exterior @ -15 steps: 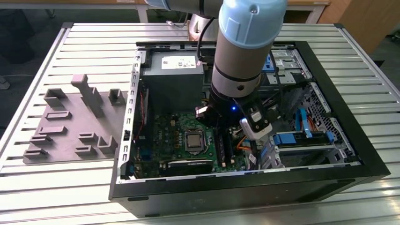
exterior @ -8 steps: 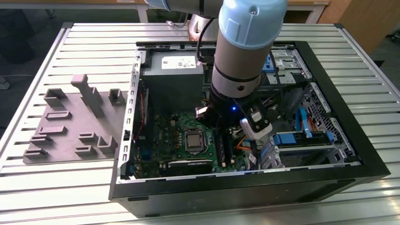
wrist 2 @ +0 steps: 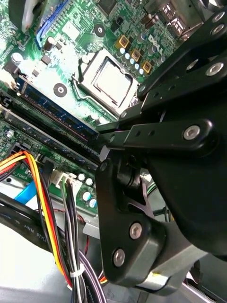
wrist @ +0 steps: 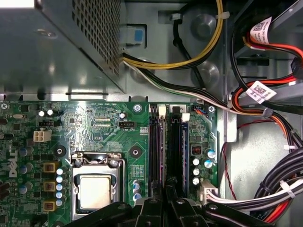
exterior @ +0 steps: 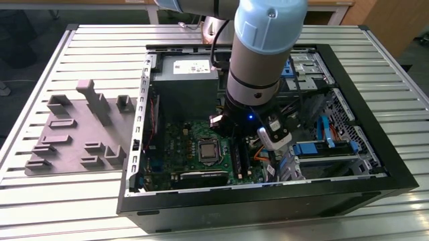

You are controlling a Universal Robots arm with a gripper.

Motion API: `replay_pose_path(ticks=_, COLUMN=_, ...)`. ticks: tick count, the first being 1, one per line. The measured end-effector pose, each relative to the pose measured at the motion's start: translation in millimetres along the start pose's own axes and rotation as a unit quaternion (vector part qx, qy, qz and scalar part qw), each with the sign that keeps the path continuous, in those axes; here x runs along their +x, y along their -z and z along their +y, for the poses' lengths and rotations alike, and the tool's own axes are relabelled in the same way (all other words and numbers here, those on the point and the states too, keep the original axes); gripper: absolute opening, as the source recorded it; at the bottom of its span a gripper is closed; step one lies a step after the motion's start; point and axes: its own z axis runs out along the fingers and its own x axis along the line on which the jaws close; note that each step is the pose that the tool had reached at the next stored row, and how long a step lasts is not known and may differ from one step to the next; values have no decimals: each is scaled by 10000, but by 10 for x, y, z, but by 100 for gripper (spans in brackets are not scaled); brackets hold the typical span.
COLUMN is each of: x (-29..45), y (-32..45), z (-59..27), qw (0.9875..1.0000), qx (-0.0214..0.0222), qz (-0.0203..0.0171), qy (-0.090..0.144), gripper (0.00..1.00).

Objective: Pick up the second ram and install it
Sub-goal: 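Press down the second ram until it locks into place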

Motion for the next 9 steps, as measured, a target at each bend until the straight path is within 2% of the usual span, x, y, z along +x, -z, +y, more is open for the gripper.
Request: replay_pose_path(ticks=9, x=0, y=-18, z=-1, qw=10000, qx=-3, qz=0, qy=0, gripper=14)
